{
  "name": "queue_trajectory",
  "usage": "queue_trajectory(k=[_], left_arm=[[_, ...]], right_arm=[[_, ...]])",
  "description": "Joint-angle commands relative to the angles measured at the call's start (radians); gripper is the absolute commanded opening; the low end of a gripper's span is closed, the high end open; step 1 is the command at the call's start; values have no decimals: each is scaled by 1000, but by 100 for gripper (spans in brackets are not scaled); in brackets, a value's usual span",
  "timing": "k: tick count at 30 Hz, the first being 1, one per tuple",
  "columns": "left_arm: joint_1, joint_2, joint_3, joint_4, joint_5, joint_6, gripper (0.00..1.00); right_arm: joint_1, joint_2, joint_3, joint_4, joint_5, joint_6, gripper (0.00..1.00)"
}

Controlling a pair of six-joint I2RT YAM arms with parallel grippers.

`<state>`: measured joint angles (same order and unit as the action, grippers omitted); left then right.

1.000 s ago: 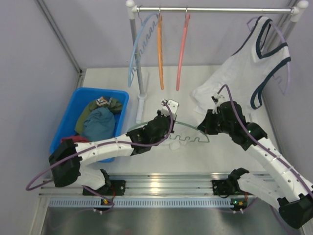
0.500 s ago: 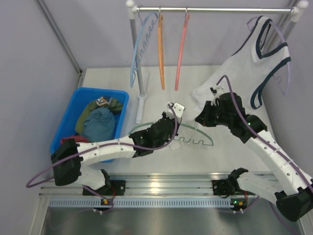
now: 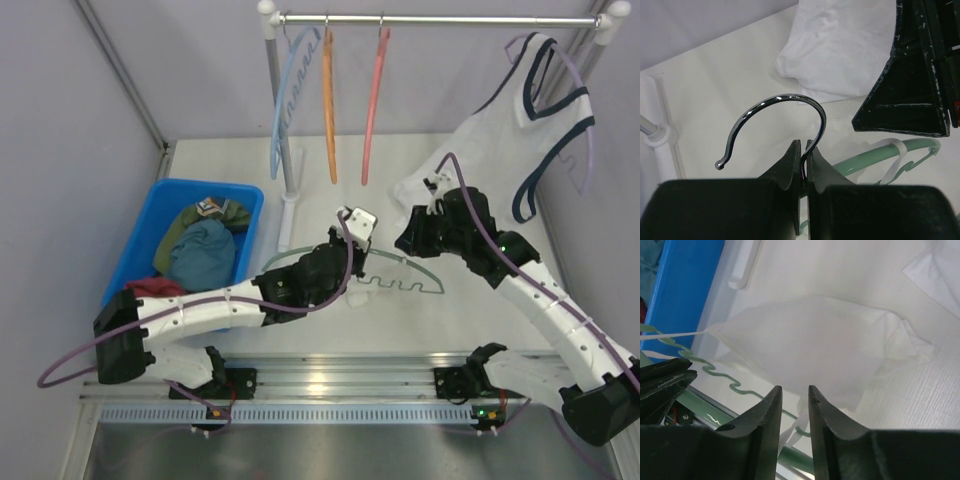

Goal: Place the tank top on the hanger

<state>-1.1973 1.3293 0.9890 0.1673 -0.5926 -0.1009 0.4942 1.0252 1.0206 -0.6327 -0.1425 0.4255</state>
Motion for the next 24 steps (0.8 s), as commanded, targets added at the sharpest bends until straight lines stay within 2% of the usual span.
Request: queue_trajectory(k=[1,5,8,13,17,24], left_arm=[[-21,-47,50,17,-7,17,0],[-22,-64,45,5,-6,6,0],[-24,-81,39,-5,-4,1,0],[-22,-128,11,-9,-3,-5,0],[-24,-172,-4,-34,7,-11,0],[-22,-206,-7,-63,91,-14,0]], right_arm=[[-8,-27,6,45,-15,-54,30],[-9,-54,16,45,-20,-79,50],[-8,-94,13,56,-23,-102,58],[-9,-217,-43,99,-74,-163,63],[-9,-333,-100,152,-204,-198,65],[3,-314,-123,165,-380,-272,71]])
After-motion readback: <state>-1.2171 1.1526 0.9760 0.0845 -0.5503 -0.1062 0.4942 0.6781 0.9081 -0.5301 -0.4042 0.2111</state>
